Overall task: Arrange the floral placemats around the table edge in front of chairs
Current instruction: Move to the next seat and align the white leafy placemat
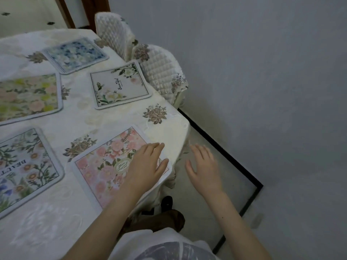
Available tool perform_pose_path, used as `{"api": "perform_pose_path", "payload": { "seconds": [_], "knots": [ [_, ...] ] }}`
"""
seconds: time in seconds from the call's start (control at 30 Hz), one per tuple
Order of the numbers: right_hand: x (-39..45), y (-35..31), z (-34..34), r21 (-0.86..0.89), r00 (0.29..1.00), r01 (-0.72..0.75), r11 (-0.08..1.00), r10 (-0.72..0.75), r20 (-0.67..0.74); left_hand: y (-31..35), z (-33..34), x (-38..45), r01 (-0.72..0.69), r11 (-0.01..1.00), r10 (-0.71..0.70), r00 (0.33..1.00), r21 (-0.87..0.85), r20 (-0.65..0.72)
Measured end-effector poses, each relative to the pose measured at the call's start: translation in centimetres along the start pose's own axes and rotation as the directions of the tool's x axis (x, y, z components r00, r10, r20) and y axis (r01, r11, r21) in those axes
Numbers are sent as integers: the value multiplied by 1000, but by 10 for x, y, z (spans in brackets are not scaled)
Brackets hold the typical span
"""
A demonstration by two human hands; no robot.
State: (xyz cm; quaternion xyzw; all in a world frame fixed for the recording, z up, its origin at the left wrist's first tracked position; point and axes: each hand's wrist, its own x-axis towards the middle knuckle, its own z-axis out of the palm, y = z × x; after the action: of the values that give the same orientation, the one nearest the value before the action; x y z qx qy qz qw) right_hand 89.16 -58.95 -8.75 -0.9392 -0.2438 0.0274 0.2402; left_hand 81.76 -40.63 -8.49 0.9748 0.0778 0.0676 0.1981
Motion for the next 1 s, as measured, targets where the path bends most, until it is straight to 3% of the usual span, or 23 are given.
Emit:
{"api": "perform_pose_path", "payload": {
  "seconds": [0.23, 0.43, 0.67, 0.83, 1.0],
  "knots": [
    [95, 24, 1, -44, 991, 77, 996, -71, 115, -14, 23, 77, 109, 993, -108, 994, -48, 26],
    [164, 31, -11, -23, 988, 98, 995, -94, 125, -25, 13, 137, 158, 987, -158, 987, -39, 1],
    [239, 53, -8, 40, 959, 218, 975, -221, 179, -25, 18, 198, 264, 964, -265, 963, -26, -48],
    [297, 80, -17, 89, 889, 345, 934, -355, 288, 3, 40, 234, 382, 924, -381, 919, -7, -100],
    [361, 107, -41, 121, 801, 471, 874, -481, 356, 46, 56, 271, 539, 842, -529, 831, 13, -170]
  ]
}}
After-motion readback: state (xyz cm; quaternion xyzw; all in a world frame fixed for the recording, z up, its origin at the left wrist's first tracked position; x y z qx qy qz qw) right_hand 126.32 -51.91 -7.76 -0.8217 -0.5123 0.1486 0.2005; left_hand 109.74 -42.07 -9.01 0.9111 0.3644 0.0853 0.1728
